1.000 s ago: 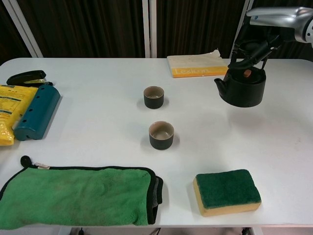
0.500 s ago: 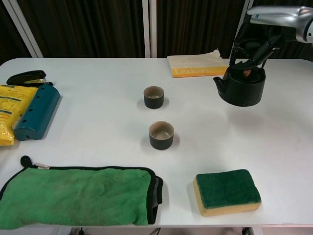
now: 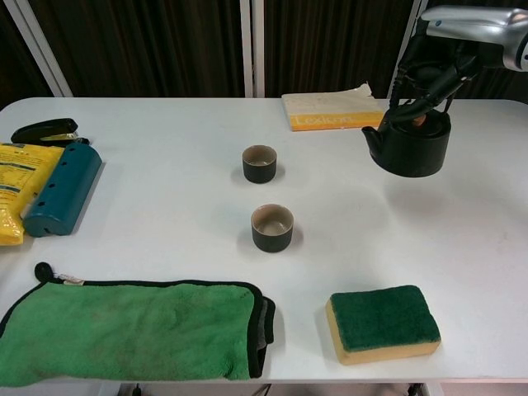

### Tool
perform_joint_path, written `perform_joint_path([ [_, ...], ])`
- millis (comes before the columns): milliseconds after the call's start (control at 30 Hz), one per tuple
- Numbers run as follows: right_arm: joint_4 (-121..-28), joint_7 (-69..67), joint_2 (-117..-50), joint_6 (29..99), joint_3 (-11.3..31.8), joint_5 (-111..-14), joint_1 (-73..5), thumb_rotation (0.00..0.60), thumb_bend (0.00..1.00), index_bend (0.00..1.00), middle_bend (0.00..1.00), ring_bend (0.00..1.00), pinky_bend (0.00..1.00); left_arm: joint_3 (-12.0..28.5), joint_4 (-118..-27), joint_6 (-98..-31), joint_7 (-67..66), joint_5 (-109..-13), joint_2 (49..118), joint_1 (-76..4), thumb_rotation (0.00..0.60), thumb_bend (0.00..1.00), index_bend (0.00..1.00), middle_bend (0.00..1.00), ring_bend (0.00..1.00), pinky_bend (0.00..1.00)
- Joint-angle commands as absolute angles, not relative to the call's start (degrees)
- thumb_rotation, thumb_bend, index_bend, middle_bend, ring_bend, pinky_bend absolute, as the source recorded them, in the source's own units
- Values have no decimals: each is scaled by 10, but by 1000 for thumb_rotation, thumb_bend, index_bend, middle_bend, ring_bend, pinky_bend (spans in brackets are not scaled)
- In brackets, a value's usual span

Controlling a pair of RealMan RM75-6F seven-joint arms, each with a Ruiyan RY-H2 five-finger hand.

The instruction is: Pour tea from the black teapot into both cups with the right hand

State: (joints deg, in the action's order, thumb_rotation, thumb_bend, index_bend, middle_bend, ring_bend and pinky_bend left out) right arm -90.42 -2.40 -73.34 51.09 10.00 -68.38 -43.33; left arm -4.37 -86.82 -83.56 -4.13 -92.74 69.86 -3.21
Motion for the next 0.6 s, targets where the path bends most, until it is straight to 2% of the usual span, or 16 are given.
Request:
perform_joint_path([
  [33, -903, -26, -736, 513, 103, -682, -431, 448, 86, 1000, 1000, 1000, 705, -44, -868, -835, -41, -927, 699, -32, 600, 70, 204, 107, 89, 219],
  [200, -900, -24, -739, 509, 104, -680, -430, 450, 178, 1000, 1000, 1000, 705, -44, -867, -835, -40, -926, 699, -32, 600, 70, 204, 107, 89, 219],
  [467, -899, -28, -743, 509, 108, -687, -429, 444, 208, 1000, 1000, 1000, 713, -44, -865, -836, -39, -926, 699, -31, 600, 70, 204, 107, 89, 219],
  [600, -899, -32, -742, 508, 109, -690, -427, 452, 272, 1000, 1000, 1000, 718, -44, -865, -836, -39, -926, 699, -32, 600, 70, 204, 107, 89, 220],
])
